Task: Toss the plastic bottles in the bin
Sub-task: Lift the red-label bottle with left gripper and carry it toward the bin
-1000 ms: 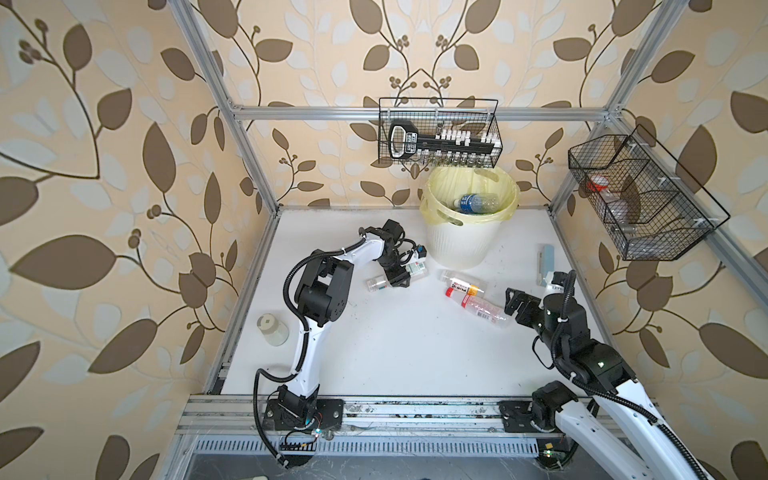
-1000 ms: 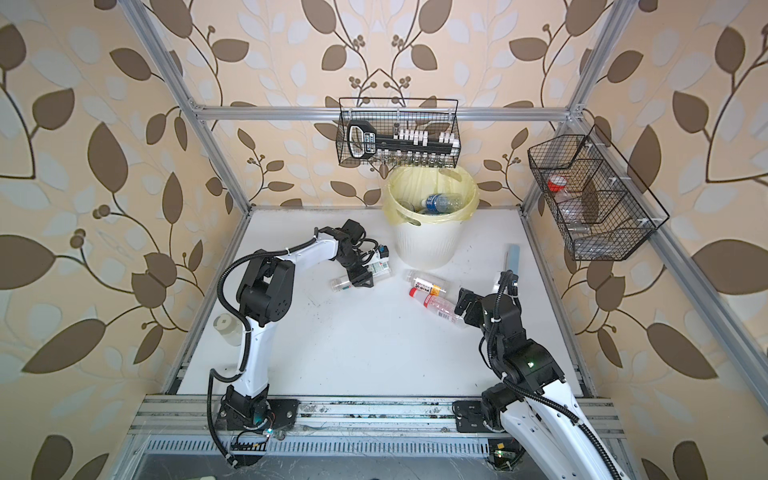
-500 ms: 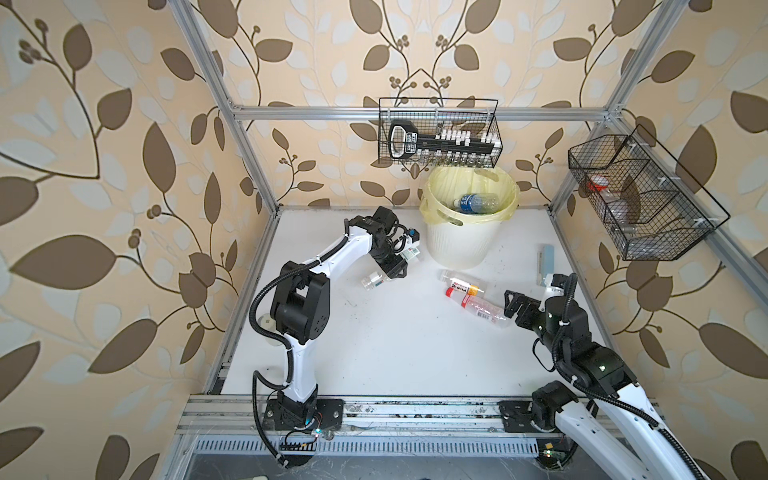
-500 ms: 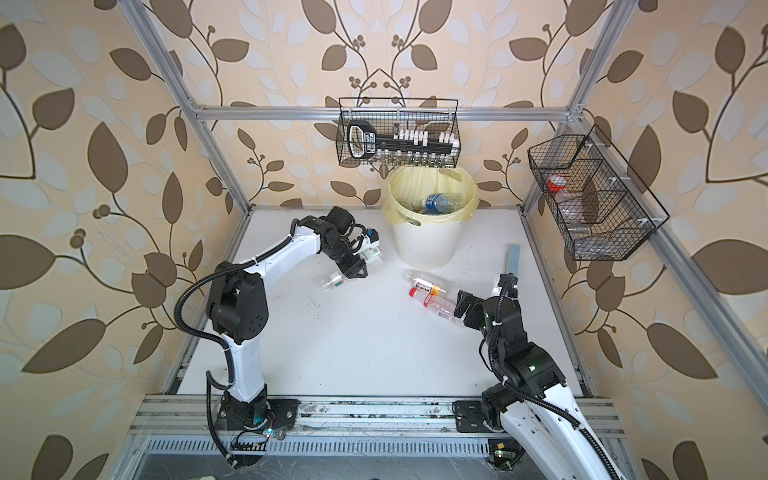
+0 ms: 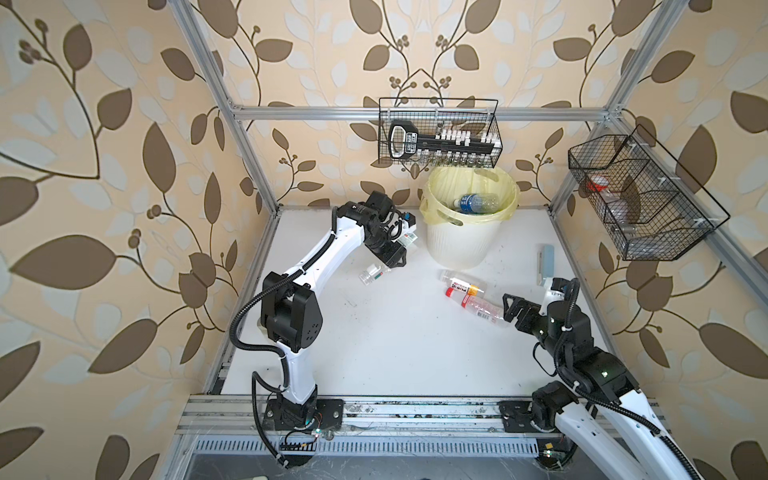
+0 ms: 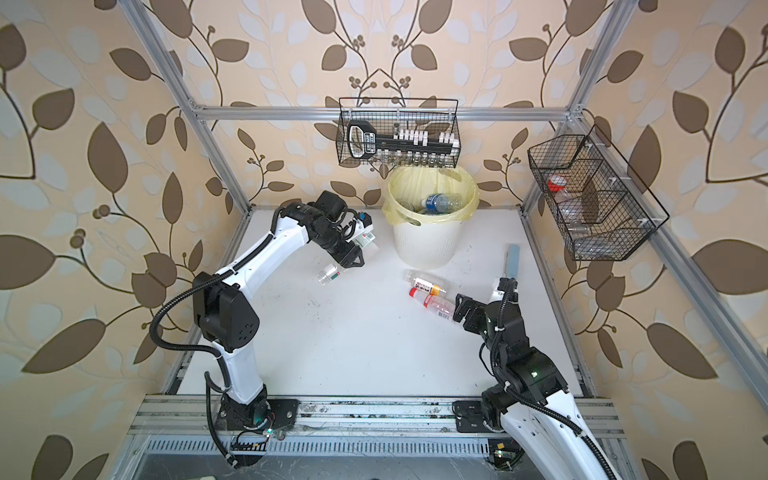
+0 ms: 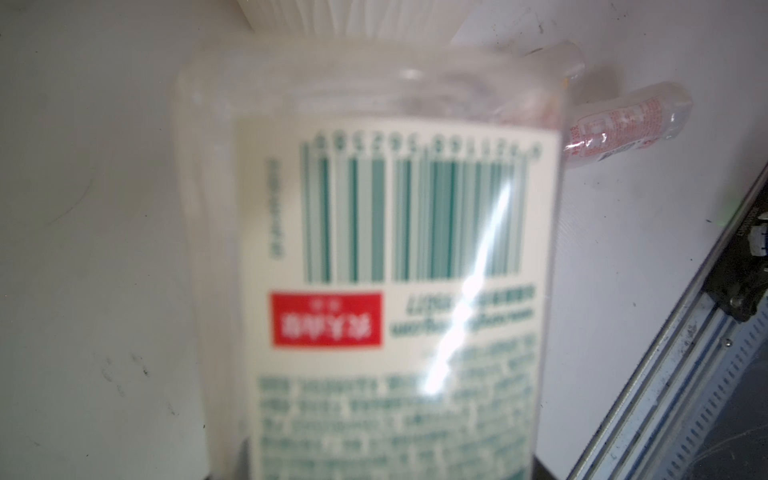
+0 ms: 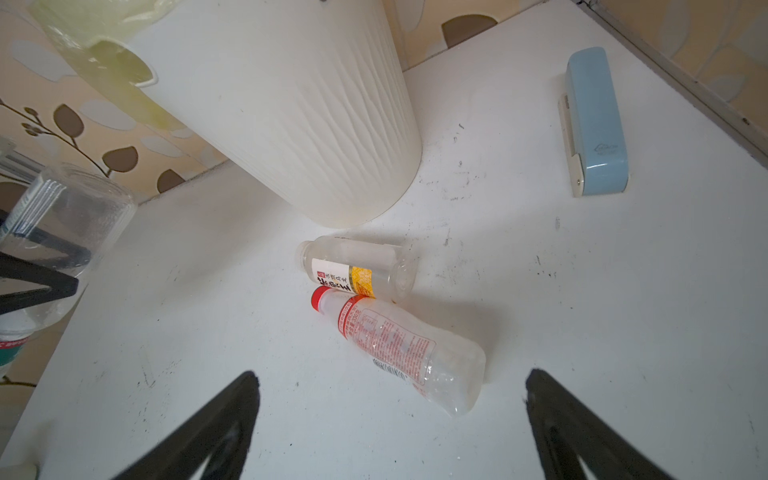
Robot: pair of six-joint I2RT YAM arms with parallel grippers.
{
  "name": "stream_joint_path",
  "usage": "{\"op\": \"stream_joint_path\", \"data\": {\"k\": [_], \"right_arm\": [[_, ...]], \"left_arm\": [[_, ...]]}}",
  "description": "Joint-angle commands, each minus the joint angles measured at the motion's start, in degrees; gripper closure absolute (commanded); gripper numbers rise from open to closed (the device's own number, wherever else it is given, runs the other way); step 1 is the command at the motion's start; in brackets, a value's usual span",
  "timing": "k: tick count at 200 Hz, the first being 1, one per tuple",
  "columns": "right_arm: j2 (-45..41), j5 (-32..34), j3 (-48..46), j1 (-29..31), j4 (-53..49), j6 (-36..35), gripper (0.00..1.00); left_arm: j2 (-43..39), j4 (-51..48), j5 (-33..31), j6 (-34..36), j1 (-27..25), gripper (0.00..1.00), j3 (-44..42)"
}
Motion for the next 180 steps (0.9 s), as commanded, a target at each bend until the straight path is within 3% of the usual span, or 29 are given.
{"op": "stream_joint_path", "data": {"k": [1,83,140,180], "right_arm": [[-1.0,-0.7,-0.4,-0.1,-1.8,1.4,0.00],[-2.7,-0.8,-1.0,-0.1,-4.1,3.7,0.00],[-3.9,-0.4,-1.4,-0.1,-4.4,4.4,0.00],[-4.6,0.0,-1.9,-0.1,-5.0,4.4,0.00]], "left_arm": [[-3.9,-3.9,1.7,-2.3,0.0,0.46,4.1],[-6.7,-3.7,4.7,-7.3,0.1,0.47,10.9],[-5.1,-3.3,5.8,-12.4,0.1,0.50,23.6],[-6.5,1.5,6.5,-15.7,0.1,0.50,22.5]]}}
